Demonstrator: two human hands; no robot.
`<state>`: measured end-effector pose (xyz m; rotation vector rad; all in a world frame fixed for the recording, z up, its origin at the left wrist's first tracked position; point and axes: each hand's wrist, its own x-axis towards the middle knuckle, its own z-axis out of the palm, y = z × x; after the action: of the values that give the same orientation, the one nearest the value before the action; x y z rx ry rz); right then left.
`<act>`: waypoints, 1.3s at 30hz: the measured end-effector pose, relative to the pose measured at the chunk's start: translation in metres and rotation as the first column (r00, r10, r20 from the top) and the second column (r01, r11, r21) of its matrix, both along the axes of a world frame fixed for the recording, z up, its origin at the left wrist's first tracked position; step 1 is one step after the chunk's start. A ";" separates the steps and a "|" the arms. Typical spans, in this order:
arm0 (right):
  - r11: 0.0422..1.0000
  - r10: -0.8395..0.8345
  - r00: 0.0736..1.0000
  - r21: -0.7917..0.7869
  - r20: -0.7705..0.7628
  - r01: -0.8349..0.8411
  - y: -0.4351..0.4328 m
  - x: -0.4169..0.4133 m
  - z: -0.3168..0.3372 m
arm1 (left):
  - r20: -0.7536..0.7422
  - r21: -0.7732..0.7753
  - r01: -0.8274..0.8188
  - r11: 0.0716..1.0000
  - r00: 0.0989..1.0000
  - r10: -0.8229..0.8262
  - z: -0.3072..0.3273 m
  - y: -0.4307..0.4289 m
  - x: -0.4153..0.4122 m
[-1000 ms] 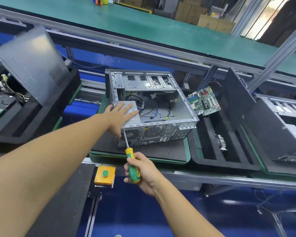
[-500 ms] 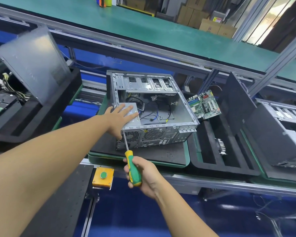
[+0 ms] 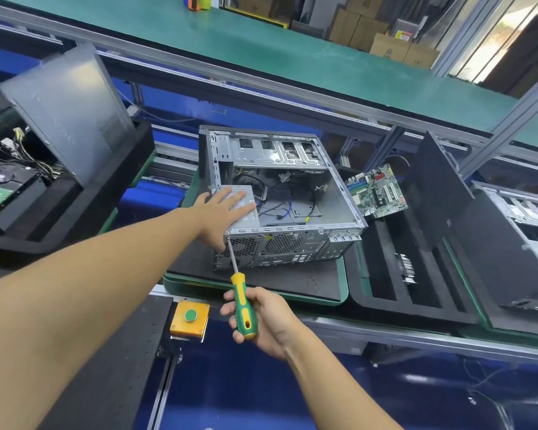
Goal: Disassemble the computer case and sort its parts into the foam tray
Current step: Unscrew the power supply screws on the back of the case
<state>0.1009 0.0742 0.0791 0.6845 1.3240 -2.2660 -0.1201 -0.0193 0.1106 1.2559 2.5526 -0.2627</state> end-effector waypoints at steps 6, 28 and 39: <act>0.991 -0.038 0.998 0.126 -0.049 0.044 0.003 0.006 -0.009 | -0.004 0.003 -0.004 1.000 1.000 0.004 -0.001 0.000 0.000; 0.992 -0.115 0.993 -0.052 0.036 0.117 0.000 0.003 -0.001 | 0.004 0.015 -0.011 1.000 1.000 0.011 -0.004 0.000 -0.002; 0.993 -0.098 0.992 0.064 -0.080 0.104 -0.003 0.005 -0.004 | -0.006 0.011 -0.002 1.000 1.000 0.003 -0.006 0.000 -0.003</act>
<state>0.1057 0.0712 0.0750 0.7092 1.4390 -2.3577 -0.1235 -0.0194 0.1049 1.2576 2.5639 -0.2521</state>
